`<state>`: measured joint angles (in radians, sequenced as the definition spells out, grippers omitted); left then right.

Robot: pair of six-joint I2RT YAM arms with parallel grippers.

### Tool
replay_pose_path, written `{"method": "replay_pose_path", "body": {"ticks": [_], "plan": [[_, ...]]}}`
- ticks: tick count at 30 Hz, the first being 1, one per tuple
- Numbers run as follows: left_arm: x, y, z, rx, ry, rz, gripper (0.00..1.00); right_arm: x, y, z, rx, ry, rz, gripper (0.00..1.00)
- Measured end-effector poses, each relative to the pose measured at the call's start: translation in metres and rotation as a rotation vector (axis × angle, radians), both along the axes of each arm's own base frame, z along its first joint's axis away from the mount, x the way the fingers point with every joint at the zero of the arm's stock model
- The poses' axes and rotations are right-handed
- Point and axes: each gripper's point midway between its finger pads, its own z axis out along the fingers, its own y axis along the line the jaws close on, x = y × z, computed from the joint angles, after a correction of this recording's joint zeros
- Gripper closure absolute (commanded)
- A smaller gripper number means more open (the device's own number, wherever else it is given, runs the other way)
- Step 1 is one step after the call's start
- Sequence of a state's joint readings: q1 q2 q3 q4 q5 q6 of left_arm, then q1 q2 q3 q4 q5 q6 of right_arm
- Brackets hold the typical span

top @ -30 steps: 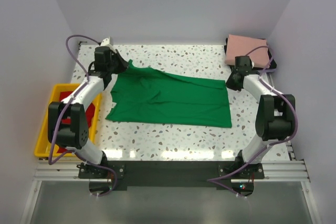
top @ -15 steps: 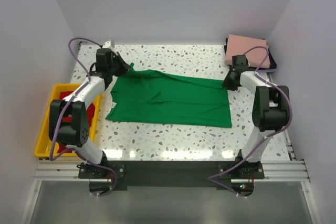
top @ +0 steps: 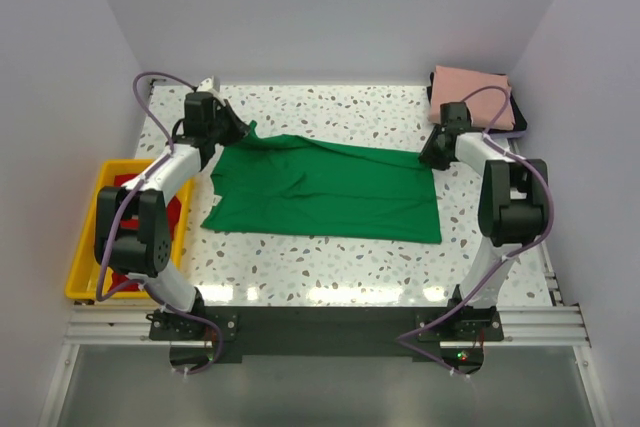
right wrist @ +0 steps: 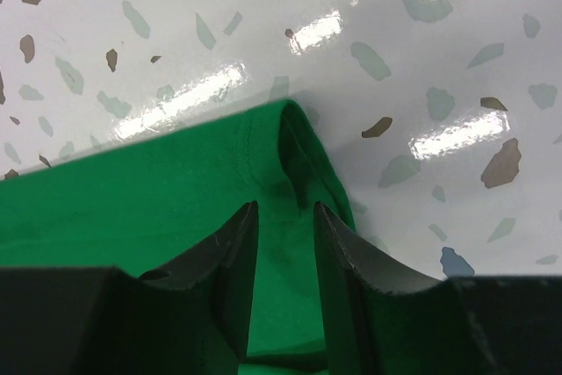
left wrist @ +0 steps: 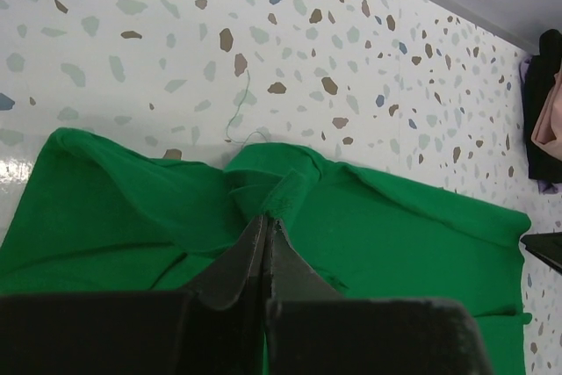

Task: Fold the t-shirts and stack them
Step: Fold the tshirt

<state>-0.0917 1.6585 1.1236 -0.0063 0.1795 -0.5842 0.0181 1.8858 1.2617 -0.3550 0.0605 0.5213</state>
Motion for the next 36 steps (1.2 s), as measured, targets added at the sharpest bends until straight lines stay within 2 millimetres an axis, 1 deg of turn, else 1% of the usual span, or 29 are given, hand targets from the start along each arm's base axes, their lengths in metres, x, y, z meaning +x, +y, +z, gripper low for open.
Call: {"method": "replay_pose_path", "body": {"ticks": [4, 9, 12, 24, 27, 28, 31, 34, 36], "plan": [[0.001, 0.000, 0.001, 0.000, -0.002, 0.000, 1.00, 0.000, 0.002, -0.006, 0.001, 0.015, 0.001, 0.60], [0.001, 0.000, -0.001, 0.000, 0.001, -0.001, 1.00, -0.001, 0.003, -0.010, 0.001, 0.023, 0.004, 0.60], [0.001, 0.000, -0.002, 0.000, 0.003, -0.001, 1.00, 0.003, 0.004, -0.010, 0.001, 0.020, 0.005, 0.60], [0.001, -0.001, -0.003, -0.001, 0.005, -0.003, 1.00, 0.005, 0.005, -0.012, 0.009, 0.022, -0.005, 0.75], [0.001, -0.001, -0.003, -0.001, 0.005, -0.003, 1.00, 0.007, 0.005, -0.012, 0.010, 0.021, -0.005, 0.84], [0.001, -0.001, -0.003, -0.001, 0.005, -0.003, 1.00, 0.007, 0.005, -0.012, 0.011, 0.020, -0.007, 0.88], [0.001, -0.001, -0.003, -0.001, 0.006, -0.003, 1.00, 0.009, 0.006, -0.009, 0.013, 0.015, -0.007, 0.96], [0.003, -0.001, -0.001, -0.001, 0.004, -0.003, 1.00, 0.012, 0.006, -0.005, 0.014, 0.008, -0.006, 1.00], [0.004, -0.001, 0.002, -0.002, -0.003, -0.004, 1.00, 0.013, 0.006, -0.004, 0.014, 0.008, -0.006, 1.00]]}}
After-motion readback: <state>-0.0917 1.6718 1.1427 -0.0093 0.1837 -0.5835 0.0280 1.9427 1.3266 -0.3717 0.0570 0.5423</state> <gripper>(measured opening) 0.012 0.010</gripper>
